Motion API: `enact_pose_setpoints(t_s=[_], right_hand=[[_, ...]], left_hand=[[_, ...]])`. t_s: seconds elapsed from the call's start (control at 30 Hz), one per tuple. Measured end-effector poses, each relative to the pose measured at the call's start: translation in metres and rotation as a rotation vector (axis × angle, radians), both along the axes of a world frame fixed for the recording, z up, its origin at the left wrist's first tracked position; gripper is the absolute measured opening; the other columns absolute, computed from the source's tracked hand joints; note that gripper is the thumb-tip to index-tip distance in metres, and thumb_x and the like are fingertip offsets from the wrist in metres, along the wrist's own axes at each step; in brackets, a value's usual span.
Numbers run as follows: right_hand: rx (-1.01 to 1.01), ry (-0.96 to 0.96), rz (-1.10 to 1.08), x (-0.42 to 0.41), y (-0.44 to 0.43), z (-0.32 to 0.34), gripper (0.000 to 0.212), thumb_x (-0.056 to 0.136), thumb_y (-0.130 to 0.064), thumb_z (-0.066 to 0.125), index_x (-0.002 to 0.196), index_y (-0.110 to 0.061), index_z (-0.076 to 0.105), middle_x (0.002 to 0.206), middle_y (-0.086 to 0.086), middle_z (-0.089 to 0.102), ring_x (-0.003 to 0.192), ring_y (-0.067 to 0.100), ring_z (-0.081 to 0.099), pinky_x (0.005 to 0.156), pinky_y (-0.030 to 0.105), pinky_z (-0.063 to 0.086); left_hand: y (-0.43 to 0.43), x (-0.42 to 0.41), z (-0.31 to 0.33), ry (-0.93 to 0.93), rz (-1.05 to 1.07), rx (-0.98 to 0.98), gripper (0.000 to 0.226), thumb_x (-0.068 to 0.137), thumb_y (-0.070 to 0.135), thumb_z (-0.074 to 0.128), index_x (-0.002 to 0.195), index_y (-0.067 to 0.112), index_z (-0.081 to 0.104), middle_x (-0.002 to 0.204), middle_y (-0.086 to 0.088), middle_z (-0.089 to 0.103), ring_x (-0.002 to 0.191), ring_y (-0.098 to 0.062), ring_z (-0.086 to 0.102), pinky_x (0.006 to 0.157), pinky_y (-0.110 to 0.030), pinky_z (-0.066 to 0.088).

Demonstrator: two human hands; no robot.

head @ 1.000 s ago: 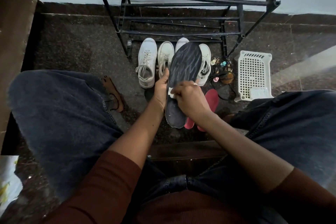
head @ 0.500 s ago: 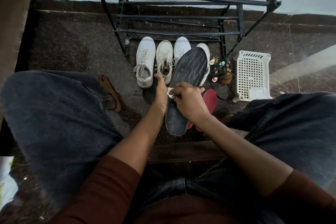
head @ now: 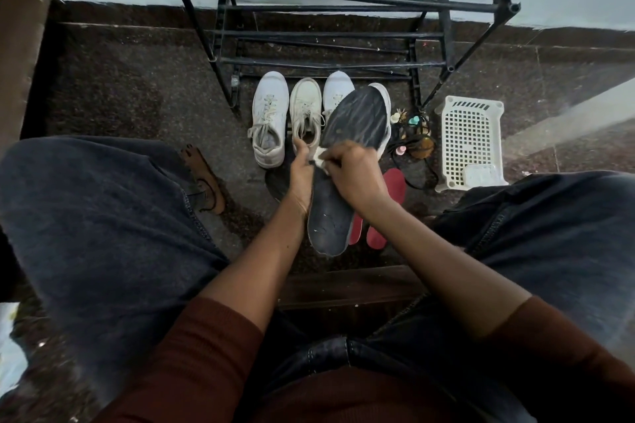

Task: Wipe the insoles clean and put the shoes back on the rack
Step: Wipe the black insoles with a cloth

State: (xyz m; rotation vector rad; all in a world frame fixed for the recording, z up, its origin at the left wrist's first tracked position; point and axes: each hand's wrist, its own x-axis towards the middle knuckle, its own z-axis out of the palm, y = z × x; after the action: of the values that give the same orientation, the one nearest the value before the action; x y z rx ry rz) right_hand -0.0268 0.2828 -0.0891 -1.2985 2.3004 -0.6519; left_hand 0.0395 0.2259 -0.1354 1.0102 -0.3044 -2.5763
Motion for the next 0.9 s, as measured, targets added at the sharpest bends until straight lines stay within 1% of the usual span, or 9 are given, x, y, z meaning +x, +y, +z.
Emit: enact_pose_setpoints(t_s=[0.1, 0.2, 0.33, 0.47, 0.63, 0.7, 0.73, 0.8, 0.9], right_hand=[[-0.051, -0.051, 0.047, 0.021, 0.02, 0.002, 0.012, 0.077, 0.006, 0.063, 0.086, 0.004, 0.071, 0.094, 0.017, 0.069, 0.089, 0.029, 0.064, 0.088, 0.025, 0.042], [-0.063, -0.037, 0.066, 0.019, 0.024, 0.003, 0.014, 0.076, 0.009, 0.064, 0.086, 0.004, 0.072, 0.089, 0.018, 0.068, 0.085, 0.03, 0.064, 0.083, 0.01, 0.033], [-0.04, 0.04, 0.03, -0.004, 0.004, -0.004, 0.018, 0.082, 0.005, 0.059, 0.096, 0.003, 0.07, 0.097, 0.019, 0.066, 0.09, 0.03, 0.062, 0.082, 0.024, 0.039], [-0.043, 0.066, -0.037, -0.019, -0.007, -0.005, 0.021, 0.082, 0.005, 0.057, 0.098, 0.002, 0.07, 0.103, 0.018, 0.067, 0.095, 0.028, 0.062, 0.084, 0.022, 0.039], [-0.091, 0.007, 0.057, 0.013, 0.015, 0.002, 0.017, 0.076, 0.006, 0.064, 0.089, 0.001, 0.072, 0.094, 0.015, 0.07, 0.088, 0.027, 0.064, 0.084, 0.022, 0.04], [-0.102, -0.042, 0.076, 0.027, 0.028, 0.002, 0.016, 0.073, 0.008, 0.066, 0.086, 0.001, 0.073, 0.091, 0.014, 0.07, 0.086, 0.027, 0.065, 0.086, 0.023, 0.042], [-0.1, -0.057, 0.066, 0.029, 0.032, 0.002, 0.016, 0.073, 0.008, 0.066, 0.085, 0.001, 0.073, 0.09, 0.013, 0.071, 0.085, 0.026, 0.065, 0.087, 0.025, 0.043], [-0.095, -0.065, 0.044, 0.027, 0.032, 0.001, 0.015, 0.073, 0.009, 0.066, 0.084, 0.002, 0.073, 0.089, 0.014, 0.071, 0.084, 0.026, 0.066, 0.085, 0.02, 0.042], [-0.061, 0.006, 0.04, 0.014, 0.02, -0.004, 0.016, 0.077, 0.007, 0.062, 0.09, 0.004, 0.072, 0.093, 0.018, 0.069, 0.086, 0.029, 0.064, 0.079, 0.019, 0.038]], left_hand=[[-0.003, 0.001, -0.007, -0.094, 0.011, -0.06, 0.076, 0.099, 0.055, 0.013, 0.09, -0.001, 0.063, 0.085, -0.016, 0.066, 0.079, -0.022, 0.065, 0.08, -0.027, 0.053], [0.001, 0.0, -0.007, -0.072, -0.022, -0.048, 0.071, 0.099, 0.055, 0.013, 0.094, 0.0, 0.057, 0.077, -0.012, 0.069, 0.072, -0.017, 0.068, 0.072, -0.024, 0.056], [0.005, -0.002, -0.003, 0.047, -0.053, 0.053, 0.077, 0.095, 0.062, 0.016, 0.099, 0.001, 0.063, 0.09, -0.015, 0.067, 0.086, -0.023, 0.066, 0.086, -0.032, 0.051], [0.009, -0.002, -0.002, 0.107, -0.075, 0.081, 0.081, 0.094, 0.063, 0.018, 0.088, 0.003, 0.072, 0.086, -0.015, 0.07, 0.083, -0.024, 0.069, 0.077, -0.031, 0.056], [-0.002, 0.001, -0.005, -0.06, 0.024, -0.031, 0.07, 0.1, 0.052, 0.015, 0.105, -0.004, 0.056, 0.094, -0.019, 0.066, 0.089, -0.023, 0.065, 0.087, -0.028, 0.05], [-0.007, -0.001, -0.007, -0.143, 0.046, -0.008, 0.063, 0.099, 0.053, 0.017, 0.116, -0.002, 0.044, 0.109, -0.024, 0.048, 0.103, -0.03, 0.05, 0.097, -0.033, 0.041], [-0.008, -0.002, -0.007, -0.16, 0.045, 0.008, 0.059, 0.099, 0.053, 0.019, 0.119, 0.001, 0.04, 0.111, -0.022, 0.043, 0.104, -0.032, 0.045, 0.096, -0.035, 0.039], [-0.005, -0.002, -0.008, -0.151, 0.022, 0.004, 0.062, 0.099, 0.052, 0.018, 0.124, -0.001, 0.04, 0.107, -0.02, 0.048, 0.097, -0.028, 0.05, 0.089, -0.032, 0.042], [0.002, -0.001, -0.008, -0.054, -0.016, -0.001, 0.071, 0.099, 0.055, 0.016, 0.121, -0.003, 0.051, 0.102, -0.016, 0.06, 0.096, -0.023, 0.057, 0.092, -0.031, 0.045]])
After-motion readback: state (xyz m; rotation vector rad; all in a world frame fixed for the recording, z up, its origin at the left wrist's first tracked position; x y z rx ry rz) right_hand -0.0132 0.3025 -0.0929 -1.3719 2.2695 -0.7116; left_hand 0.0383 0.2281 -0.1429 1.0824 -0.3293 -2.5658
